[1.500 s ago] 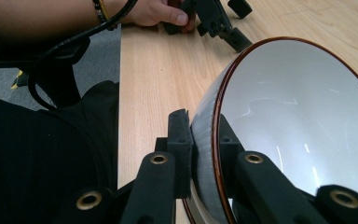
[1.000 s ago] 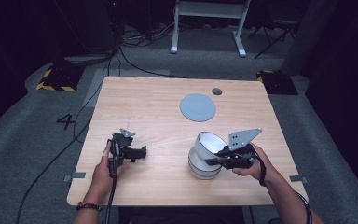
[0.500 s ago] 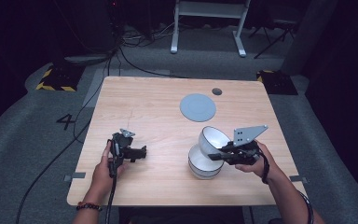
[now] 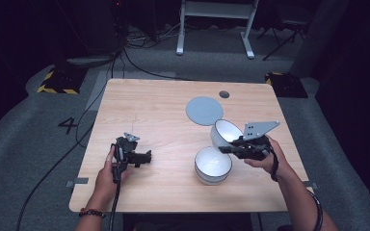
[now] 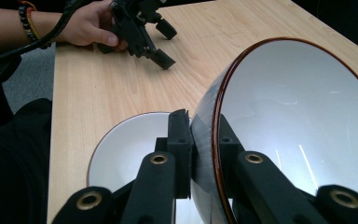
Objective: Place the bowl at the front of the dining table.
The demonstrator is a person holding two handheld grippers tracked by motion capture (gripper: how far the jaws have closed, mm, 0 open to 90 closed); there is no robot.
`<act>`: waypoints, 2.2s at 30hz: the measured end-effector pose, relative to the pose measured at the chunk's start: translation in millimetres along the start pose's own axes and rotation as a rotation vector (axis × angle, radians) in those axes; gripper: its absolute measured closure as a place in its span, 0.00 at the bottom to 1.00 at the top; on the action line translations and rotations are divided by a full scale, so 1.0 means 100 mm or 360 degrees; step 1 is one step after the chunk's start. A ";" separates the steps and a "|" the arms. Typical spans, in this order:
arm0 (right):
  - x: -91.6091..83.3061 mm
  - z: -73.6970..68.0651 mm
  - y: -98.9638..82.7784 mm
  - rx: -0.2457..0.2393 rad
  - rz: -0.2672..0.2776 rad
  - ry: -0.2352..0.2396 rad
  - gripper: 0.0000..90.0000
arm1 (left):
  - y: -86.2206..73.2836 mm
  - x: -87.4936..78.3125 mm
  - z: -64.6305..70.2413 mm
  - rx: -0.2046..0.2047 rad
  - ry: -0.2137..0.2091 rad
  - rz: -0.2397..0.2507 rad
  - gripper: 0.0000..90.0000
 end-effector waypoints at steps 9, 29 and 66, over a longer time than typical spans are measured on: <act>0.05 0.19 -0.01 0.0010 -0.0035 -0.0090 0.91 | 0.00 0.00 0.00 0.0005 0.0003 0.0000 0.00; 0.28 0.56 0.00 0.0029 -0.0117 -0.0224 0.91 | 0.00 0.00 0.00 0.0003 -0.0001 -0.0001 0.00; 0.86 1.28 -0.09 0.0154 -0.0227 -0.0317 0.91 | 0.00 0.00 0.00 0.0005 0.0002 0.0000 0.00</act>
Point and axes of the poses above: each handheld gripper's, and its own axes: x roughly forward along the jaws, y roughly out of its top, z roughly to its right, the point moved 6 cm from there along x, roughly forward along the jaws, and after that the axes turned 6 degrees about -x, right-handed, at the moved point
